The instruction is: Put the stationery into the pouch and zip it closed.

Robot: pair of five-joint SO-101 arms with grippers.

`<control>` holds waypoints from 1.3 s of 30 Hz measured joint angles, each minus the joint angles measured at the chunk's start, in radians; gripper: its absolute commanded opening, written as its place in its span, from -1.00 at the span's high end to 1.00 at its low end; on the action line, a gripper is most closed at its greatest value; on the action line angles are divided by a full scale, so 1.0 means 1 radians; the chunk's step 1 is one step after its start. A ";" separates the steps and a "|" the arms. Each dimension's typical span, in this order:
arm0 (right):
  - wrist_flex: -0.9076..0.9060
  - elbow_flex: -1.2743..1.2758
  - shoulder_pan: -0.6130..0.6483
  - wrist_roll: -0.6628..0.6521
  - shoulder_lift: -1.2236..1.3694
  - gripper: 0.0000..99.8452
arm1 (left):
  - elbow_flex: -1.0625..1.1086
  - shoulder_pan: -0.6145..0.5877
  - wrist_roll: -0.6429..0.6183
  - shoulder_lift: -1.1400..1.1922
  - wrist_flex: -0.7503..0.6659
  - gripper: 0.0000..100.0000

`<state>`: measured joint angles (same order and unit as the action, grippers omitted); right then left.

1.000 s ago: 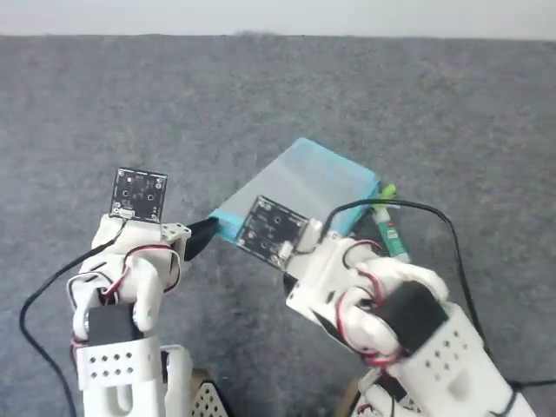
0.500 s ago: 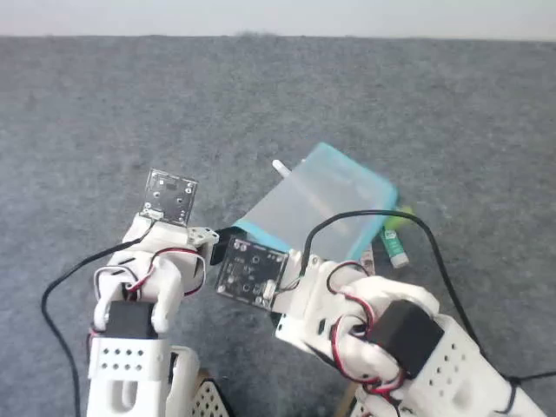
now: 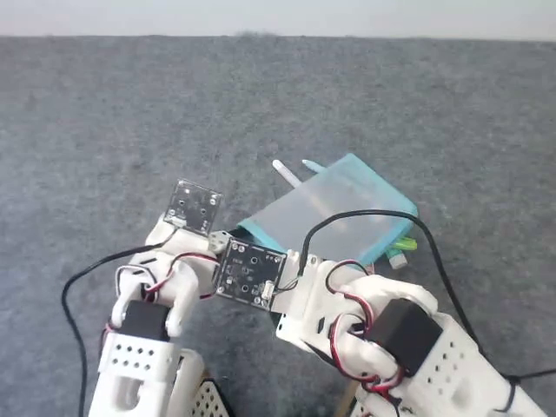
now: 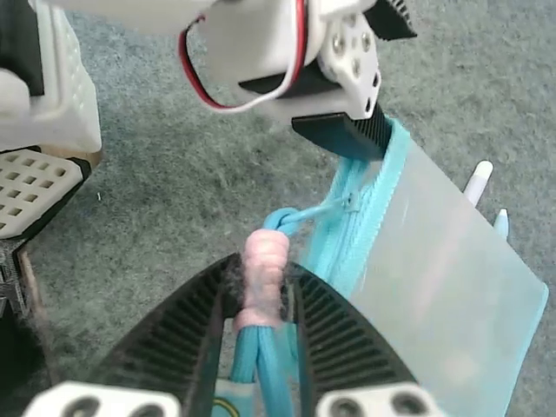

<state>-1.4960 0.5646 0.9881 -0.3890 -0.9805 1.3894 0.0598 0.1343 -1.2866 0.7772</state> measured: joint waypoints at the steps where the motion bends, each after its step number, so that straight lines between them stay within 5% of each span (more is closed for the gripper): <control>1: 0.000 0.000 0.000 -0.002 0.000 0.99 | 0.000 0.000 -0.002 0.000 0.000 0.70; 12: 0.008 0.000 -0.068 -0.003 0.000 0.99 | 0.000 -0.103 -0.064 0.002 0.000 0.92; 28: 0.044 -0.002 -0.133 -0.003 0.140 0.97 | 0.000 -0.239 -0.166 0.003 0.000 0.93; 34: 0.046 -0.002 -0.133 -0.002 0.141 0.63 | 0.000 -0.242 -0.166 0.003 0.000 0.93; 39: 0.046 -0.002 -0.135 0.040 0.141 0.64 | 0.000 -0.290 -0.201 0.003 0.000 0.97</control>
<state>-1.4500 0.5631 0.8531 -0.3491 -0.8393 1.3894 -0.2302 -0.0667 -1.2835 0.7772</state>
